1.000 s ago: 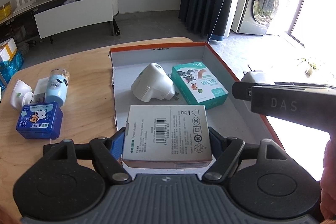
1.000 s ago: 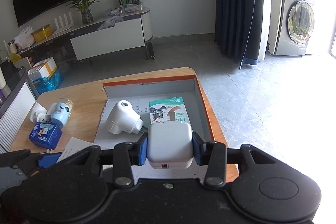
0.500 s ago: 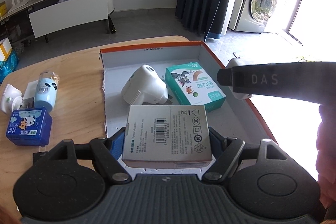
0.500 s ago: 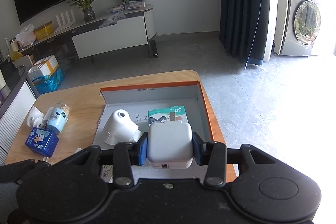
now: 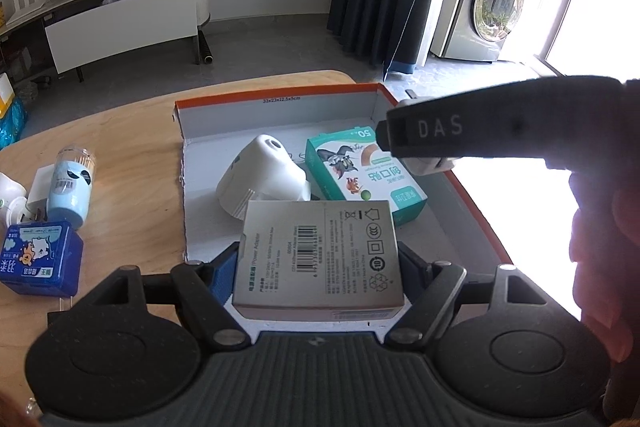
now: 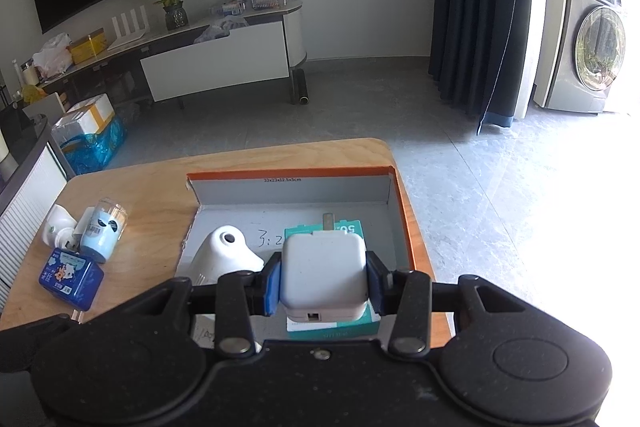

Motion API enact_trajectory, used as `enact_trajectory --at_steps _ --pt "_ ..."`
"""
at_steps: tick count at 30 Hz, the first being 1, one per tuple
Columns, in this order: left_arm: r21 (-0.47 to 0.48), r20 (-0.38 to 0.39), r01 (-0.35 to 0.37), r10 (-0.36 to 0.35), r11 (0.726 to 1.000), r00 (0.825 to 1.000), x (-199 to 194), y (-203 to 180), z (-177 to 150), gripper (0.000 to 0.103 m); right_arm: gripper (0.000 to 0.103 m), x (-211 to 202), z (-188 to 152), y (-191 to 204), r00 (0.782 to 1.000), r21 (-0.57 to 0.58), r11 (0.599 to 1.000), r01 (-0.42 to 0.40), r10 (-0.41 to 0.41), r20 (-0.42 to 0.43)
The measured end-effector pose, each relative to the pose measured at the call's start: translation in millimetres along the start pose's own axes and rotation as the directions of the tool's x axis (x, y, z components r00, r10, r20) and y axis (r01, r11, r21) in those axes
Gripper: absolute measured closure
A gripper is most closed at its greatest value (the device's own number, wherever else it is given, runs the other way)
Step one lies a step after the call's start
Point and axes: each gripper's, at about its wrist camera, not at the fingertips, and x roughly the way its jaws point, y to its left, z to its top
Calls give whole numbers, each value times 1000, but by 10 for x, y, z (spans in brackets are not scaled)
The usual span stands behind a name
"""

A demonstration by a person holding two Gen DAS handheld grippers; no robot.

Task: Organize rigid objects
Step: 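Lower the charger cube into the box and open the right tool while the left tool releases the barcode box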

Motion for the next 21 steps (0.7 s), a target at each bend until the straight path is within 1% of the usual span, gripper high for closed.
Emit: enact_trajectory --at_steps 5,7,9,10,13,15,17,19,20,21 --pt "2 -7 7 -7 1000 1000 19 10 -2 24 51 167 212 40 1000 -11 1000 -16 16 0" --pt "-1 -12 4 -4 1000 1000 28 22 1 24 50 221 292 42 999 -24 999 -31 32 35" --pt "-4 -16 4 -4 1000 1000 36 32 8 24 45 219 334 39 997 -31 1000 0 2 71" --pt "-3 -16 6 -6 1000 1000 39 33 12 24 45 196 344 23 997 -26 1000 10 -8 82" --pt "-3 -19 16 -16 1000 1000 63 21 20 24 45 58 312 -61 993 2 1000 0 -1 117" --pt "-5 -21 31 -32 999 999 84 -6 27 24 45 -31 276 -110 992 13 1000 16 -17 128" --pt "-6 -20 59 -60 998 998 101 -47 37 24 45 -114 249 -158 990 22 1000 20 -23 136" --pt "-3 -16 108 -108 994 994 102 -97 52 24 44 -199 207 -192 989 30 999 22 -26 143" --pt "-1 -9 122 -122 993 993 91 -113 55 23 44 -237 188 -194 989 33 999 29 -34 145" --pt "3 -1 118 -118 993 993 68 -132 57 19 44 -267 172 -203 989 33 999 31 -35 146"
